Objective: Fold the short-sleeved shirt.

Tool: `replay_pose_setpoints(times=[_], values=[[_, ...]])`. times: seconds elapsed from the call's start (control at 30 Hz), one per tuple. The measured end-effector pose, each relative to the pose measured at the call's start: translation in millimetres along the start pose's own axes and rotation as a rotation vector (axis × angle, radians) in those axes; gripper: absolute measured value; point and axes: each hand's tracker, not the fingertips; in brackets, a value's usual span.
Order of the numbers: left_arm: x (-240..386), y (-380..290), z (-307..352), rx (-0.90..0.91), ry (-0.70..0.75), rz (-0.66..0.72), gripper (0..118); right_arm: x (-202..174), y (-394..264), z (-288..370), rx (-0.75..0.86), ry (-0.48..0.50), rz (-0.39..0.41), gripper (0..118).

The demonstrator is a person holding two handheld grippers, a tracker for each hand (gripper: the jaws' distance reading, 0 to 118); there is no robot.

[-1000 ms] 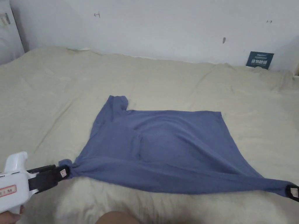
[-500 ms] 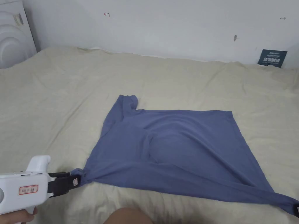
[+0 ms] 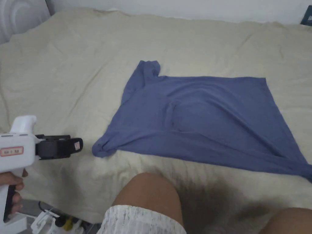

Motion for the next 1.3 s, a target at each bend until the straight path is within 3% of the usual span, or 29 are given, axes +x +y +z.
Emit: replay_pose_setpoints(times=[0.2, 0.23, 0.27, 0.3, 0.33, 0.4, 0.47, 0.6, 0.9, 0.97, 1.3], values=[[12, 30, -2, 0.055, 0.049, -0.035, 83, -10, 38, -9, 0.030, -0.004, 0.068, 87], [16, 36, -5, 0.069, 0.047, -0.033, 73, -15, 45, -13, 0.033, -0.003, 0.079, 82], [18, 41, -8, 0.075, 0.043, -0.030, 57, -20, 50, -15, 0.046, 0.002, 0.094, 72], [22, 47, -12, 0.085, 0.041, -0.036, 27, -27, 56, -19, 0.056, 0.009, 0.109, 57], [25, 53, -16, 0.106, 0.058, -0.054, 21, -32, 64, -24, 0.058, 0.005, 0.118, 48], [31, 67, -27, 0.107, 0.062, -0.068, 20, -39, 77, -34, 0.073, 0.012, 0.125, 18], [34, 79, -36, 0.108, -0.006, -0.049, 17, -49, 91, -45, 0.084, 0.006, 0.133, 17], [49, 107, -60, 0.104, -0.009, -0.083, 11, -49, 126, -77, 0.101, 0.002, 0.129, 5], [54, 156, -109, 0.101, -0.039, -0.087, 3, -16, 224, -200, 0.087, -0.016, 0.101, 1], [48, 166, -115, 0.098, -0.046, -0.086, 2, 10, 247, -232, 0.048, -0.019, 0.096, 1], [22, 193, -142, 0.096, -0.011, -0.073, 1, 53, 292, -334, -0.111, -0.070, 0.166, 1]])
